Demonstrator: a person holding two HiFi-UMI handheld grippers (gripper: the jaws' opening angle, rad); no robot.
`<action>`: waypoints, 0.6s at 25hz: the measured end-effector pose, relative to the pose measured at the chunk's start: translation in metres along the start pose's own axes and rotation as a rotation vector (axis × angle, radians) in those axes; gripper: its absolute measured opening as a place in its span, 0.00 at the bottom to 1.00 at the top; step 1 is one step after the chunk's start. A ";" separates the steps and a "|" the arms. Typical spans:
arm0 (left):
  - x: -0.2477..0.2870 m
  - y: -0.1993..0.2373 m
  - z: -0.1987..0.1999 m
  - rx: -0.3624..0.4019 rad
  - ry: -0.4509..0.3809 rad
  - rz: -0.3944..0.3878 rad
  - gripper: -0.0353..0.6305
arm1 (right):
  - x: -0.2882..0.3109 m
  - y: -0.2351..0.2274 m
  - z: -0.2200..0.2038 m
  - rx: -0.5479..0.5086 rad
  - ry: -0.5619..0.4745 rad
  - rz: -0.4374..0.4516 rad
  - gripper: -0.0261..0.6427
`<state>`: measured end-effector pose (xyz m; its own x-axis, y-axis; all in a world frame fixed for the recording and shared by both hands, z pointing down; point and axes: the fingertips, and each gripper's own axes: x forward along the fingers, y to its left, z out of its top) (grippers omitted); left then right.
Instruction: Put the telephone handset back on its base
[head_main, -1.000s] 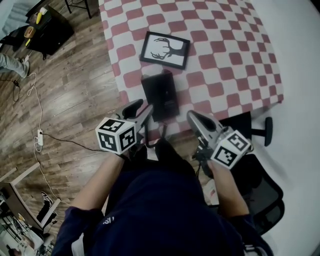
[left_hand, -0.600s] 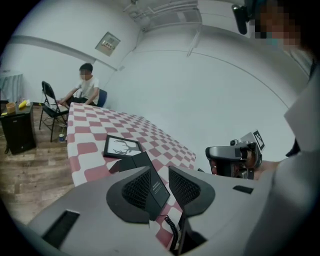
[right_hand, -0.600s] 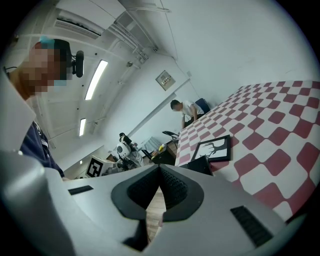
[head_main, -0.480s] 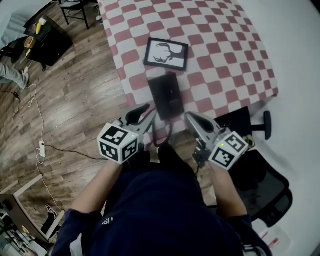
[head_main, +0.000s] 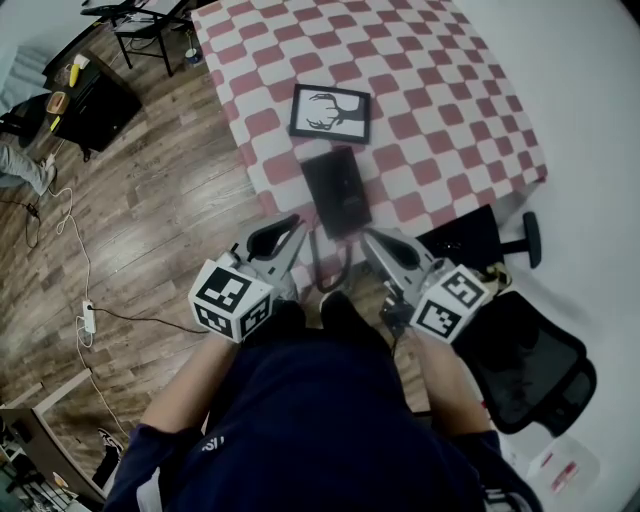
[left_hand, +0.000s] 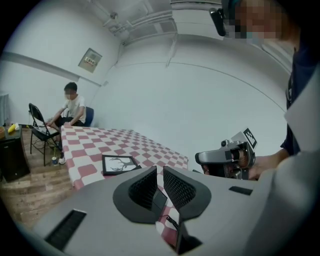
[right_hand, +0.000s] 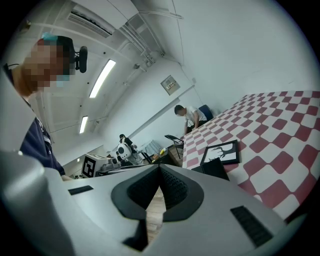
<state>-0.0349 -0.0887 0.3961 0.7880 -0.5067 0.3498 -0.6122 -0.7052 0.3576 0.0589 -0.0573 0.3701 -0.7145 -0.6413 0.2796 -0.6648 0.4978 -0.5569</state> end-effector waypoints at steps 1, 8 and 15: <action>-0.003 -0.001 0.003 0.010 -0.007 -0.005 0.15 | 0.000 0.003 0.000 -0.003 -0.003 -0.001 0.06; -0.015 -0.008 0.011 0.060 -0.017 -0.070 0.13 | 0.002 0.018 -0.001 -0.022 -0.023 -0.008 0.06; -0.021 -0.013 0.015 0.118 -0.012 -0.112 0.12 | 0.004 0.028 0.001 -0.047 -0.032 -0.014 0.06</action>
<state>-0.0423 -0.0768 0.3712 0.8519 -0.4275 0.3026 -0.5094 -0.8105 0.2890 0.0377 -0.0462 0.3549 -0.6982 -0.6663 0.2619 -0.6847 0.5148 -0.5158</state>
